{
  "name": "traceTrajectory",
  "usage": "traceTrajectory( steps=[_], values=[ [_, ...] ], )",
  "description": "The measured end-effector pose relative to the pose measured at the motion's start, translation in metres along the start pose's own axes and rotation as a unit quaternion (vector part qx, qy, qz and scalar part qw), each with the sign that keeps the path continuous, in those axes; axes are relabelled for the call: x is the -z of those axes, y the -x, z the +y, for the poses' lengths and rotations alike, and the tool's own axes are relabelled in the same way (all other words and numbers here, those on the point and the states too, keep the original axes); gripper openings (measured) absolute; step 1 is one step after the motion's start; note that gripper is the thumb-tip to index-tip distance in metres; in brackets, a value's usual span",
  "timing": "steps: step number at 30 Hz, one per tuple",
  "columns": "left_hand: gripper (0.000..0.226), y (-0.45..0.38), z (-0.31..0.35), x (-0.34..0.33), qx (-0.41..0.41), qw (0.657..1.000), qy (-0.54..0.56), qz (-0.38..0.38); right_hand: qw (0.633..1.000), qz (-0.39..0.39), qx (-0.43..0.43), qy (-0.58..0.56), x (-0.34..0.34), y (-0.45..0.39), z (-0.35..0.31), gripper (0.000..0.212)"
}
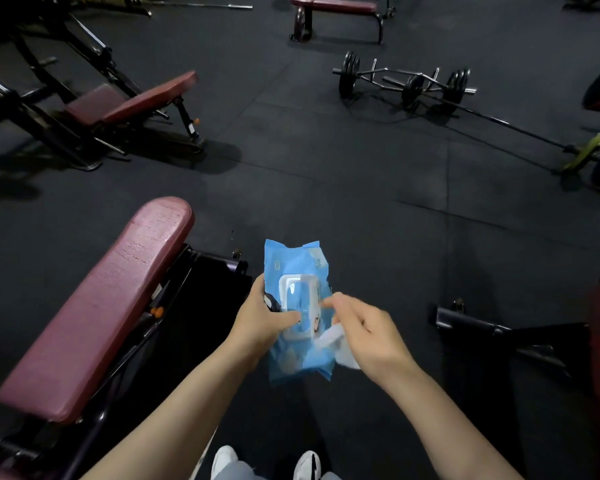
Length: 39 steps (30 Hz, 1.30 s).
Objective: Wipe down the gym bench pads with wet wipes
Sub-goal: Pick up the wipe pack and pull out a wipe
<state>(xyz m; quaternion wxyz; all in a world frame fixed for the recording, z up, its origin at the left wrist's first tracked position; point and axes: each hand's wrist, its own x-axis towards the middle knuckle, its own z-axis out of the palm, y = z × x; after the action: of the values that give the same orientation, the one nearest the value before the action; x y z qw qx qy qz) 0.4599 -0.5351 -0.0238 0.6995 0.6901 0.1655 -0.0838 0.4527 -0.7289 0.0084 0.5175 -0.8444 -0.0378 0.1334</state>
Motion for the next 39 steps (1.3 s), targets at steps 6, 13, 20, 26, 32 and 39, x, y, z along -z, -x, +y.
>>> traceTrajectory(
  steps=[6,13,20,26,32,39],
  values=[
    [0.071,0.005,0.008,0.002,-0.027,0.996,0.023,-0.083,0.995,0.040,-0.069,0.051,-0.007,-0.012,0.013,0.054],
    [0.052,0.006,0.012,0.005,0.034,0.979,0.137,-0.145,0.988,0.016,-0.122,-0.092,-0.005,-0.016,0.018,0.057],
    [0.057,0.005,0.003,0.002,-0.017,0.989,0.075,-0.124,0.987,0.015,-0.123,-0.100,-0.007,-0.013,0.020,0.039],
    [0.043,0.000,-0.011,-0.002,-0.037,0.994,0.059,-0.089,0.989,0.022,-0.137,-0.052,-0.012,-0.012,0.026,0.046],
    [0.086,-0.027,-0.030,-0.001,0.072,0.979,-0.191,0.005,0.983,0.068,-0.160,-0.053,-0.009,-0.015,0.042,0.061],
    [0.043,-0.027,-0.037,-0.004,0.035,0.983,-0.173,-0.057,0.959,0.074,-0.153,-0.225,0.007,-0.019,0.045,0.045]
  ],
)
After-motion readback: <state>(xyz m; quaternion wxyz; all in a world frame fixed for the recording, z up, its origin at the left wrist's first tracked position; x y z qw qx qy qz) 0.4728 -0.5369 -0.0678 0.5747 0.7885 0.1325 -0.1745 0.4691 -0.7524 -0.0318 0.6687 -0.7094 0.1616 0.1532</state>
